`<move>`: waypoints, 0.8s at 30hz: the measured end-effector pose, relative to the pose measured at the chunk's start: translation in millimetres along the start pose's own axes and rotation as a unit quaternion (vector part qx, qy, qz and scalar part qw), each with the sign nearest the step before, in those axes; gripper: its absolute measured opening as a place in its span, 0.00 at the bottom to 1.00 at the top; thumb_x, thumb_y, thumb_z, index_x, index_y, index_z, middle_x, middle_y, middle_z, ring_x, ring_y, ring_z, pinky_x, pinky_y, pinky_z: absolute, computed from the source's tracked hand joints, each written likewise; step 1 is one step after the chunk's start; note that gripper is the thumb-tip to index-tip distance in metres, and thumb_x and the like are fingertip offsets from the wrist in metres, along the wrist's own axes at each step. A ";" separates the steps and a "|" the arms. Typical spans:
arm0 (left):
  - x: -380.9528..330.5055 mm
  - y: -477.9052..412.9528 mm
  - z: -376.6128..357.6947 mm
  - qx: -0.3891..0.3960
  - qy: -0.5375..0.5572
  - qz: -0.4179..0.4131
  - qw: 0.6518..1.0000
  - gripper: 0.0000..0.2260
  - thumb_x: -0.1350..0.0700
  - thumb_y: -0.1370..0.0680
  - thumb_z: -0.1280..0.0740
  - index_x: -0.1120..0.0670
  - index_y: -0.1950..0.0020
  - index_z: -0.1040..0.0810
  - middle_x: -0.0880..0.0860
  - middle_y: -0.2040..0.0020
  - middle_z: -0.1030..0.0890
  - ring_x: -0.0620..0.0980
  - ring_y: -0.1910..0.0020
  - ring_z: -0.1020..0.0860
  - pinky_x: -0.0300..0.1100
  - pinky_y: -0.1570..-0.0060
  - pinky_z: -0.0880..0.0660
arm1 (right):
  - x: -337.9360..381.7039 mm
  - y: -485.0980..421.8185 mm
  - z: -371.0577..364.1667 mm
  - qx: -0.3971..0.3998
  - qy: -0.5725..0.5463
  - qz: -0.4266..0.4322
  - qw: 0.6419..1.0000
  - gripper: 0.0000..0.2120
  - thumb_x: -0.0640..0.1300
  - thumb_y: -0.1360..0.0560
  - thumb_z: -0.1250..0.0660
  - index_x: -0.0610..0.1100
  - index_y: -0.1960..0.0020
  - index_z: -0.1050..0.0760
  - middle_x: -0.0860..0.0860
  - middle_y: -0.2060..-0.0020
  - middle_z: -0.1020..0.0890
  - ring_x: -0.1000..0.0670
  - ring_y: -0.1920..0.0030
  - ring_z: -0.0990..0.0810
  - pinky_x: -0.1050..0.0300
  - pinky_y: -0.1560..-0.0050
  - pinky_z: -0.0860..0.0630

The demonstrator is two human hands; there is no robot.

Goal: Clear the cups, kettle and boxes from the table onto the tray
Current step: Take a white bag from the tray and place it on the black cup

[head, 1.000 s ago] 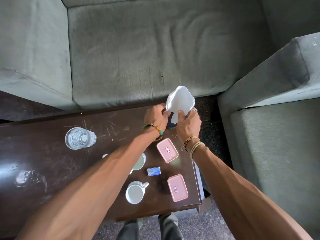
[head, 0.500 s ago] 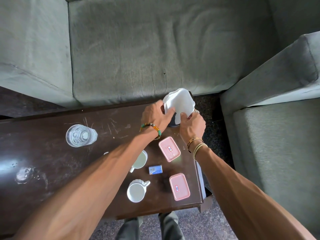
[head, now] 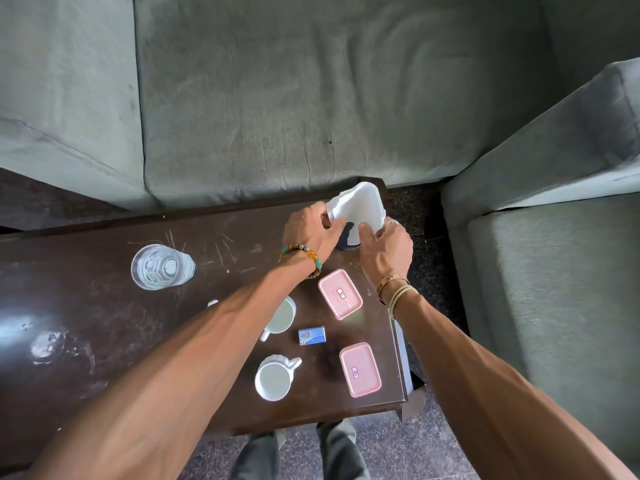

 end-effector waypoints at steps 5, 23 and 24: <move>-9.8 -0.7 20.2 -0.042 0.062 -0.025 0.997 0.12 0.43 0.29 0.32 0.48 0.50 0.20 0.45 0.58 0.16 0.48 0.58 0.20 0.38 0.61 0.27 | 10.0 -2.0 20.2 -0.050 -0.069 0.019 0.996 0.08 0.55 0.29 0.36 0.53 0.58 0.21 0.55 0.63 0.19 0.51 0.61 0.21 0.55 0.59 0.25; -15.2 -4.3 4.5 0.005 0.013 -0.063 0.998 0.12 0.44 0.28 0.30 0.48 0.48 0.19 0.48 0.55 0.15 0.49 0.56 0.19 0.39 0.61 0.26 | 8.4 -7.0 13.8 -0.034 -0.029 0.033 0.998 0.09 0.50 0.27 0.34 0.50 0.51 0.18 0.53 0.61 0.18 0.49 0.58 0.20 0.56 0.57 0.26; -17.0 -2.8 2.7 0.021 0.023 -0.064 0.997 0.15 0.43 0.30 0.29 0.48 0.48 0.20 0.47 0.54 0.16 0.48 0.56 0.19 0.39 0.60 0.24 | 7.5 -7.2 13.4 -0.026 -0.035 0.024 0.999 0.11 0.51 0.28 0.32 0.49 0.48 0.19 0.53 0.59 0.18 0.49 0.56 0.20 0.56 0.57 0.27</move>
Point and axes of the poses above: each hand's wrist, its own y-axis away from the middle knuckle, its own z-axis out of the back of the hand, x = y × z, the point moved 10 cm from there along -y, towards the middle knuckle
